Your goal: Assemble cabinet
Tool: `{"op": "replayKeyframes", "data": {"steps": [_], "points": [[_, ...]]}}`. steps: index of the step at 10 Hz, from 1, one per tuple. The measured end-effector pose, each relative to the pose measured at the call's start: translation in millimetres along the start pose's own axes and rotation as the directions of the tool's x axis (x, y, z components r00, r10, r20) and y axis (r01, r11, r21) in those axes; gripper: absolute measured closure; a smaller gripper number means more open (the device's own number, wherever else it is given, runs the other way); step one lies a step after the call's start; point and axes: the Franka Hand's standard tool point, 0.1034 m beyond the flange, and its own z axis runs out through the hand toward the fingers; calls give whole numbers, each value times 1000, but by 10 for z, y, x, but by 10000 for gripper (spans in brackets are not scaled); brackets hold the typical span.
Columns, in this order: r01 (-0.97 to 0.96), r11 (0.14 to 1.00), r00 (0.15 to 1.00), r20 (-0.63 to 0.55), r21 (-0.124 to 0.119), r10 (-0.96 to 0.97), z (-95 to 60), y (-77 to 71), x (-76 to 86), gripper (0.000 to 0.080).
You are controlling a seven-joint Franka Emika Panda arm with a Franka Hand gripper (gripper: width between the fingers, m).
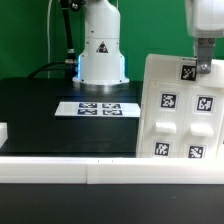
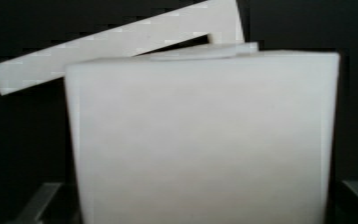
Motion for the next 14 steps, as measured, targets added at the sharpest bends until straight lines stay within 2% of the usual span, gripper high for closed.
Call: {"op": "replayKeyframes", "data": {"steps": [4,6,7,14], "points": [[-52,999,998,43,-5,52,-16,-4,-61,236],[-15,1000,999,43,-5,16,-8,6,-72,40],[-11,1000,999,43,-5,11,-7,7,-74,12],[5,1000,999,43,-5,-5,-4,13,-84,2]]}}
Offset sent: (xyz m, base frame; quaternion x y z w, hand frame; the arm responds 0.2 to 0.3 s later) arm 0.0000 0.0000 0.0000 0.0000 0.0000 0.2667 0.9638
